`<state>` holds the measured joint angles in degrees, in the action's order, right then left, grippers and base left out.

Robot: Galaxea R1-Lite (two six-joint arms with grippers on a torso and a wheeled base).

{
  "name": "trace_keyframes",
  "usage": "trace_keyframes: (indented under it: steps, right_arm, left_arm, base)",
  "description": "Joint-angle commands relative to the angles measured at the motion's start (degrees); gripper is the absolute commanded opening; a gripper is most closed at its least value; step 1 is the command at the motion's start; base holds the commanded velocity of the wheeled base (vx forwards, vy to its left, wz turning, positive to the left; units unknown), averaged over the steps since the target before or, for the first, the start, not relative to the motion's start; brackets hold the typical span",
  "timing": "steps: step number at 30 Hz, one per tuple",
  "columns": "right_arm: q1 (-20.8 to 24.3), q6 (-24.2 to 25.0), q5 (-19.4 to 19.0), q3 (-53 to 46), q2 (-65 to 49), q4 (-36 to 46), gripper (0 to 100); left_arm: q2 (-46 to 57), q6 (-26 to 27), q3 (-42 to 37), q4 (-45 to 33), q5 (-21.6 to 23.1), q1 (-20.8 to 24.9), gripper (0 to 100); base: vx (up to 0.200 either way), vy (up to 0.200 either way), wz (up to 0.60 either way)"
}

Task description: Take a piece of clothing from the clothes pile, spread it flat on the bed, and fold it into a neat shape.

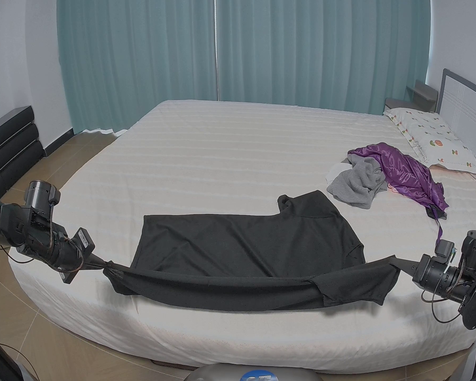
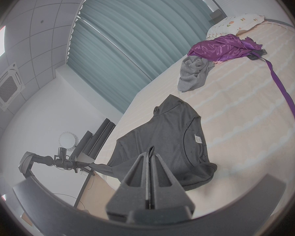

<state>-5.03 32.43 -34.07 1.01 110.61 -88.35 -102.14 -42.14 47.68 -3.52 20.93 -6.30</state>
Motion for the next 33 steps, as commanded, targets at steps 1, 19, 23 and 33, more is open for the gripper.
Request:
trace_keyframes:
  steps: [1, 19, 23, 33]
  right_arm:
    - [-0.2, -1.1, 0.0, -1.0, -3.0, 5.6, 0]
    - [-0.1, -9.8, 0.0, -1.0, -8.4, 24.3, 0]
    - [-0.2, -11.7, 0.1, -1.0, -8.7, 27.1, 0]
    - [0.2, -11.2, 0.7, 4.1, -4.3, 28.1, 0]
  left_arm:
    - [0.6, 0.2, -0.5, -0.1, 0.0, -0.6, 0]
    - [5.1, 5.3, -8.0, -0.1, -0.6, -1.1, 0]
    - [4.8, 5.7, -9.0, -0.1, -0.6, -0.8, 0]
    - [-1.9, 5.7, -4.0, 0.2, -0.8, -0.5, 0]
  base:
    - [0.000, 0.000, 0.00]
    - [0.000, 0.000, 0.00]
    - [0.000, 0.000, 0.00]
    - [0.000, 0.000, 0.00]
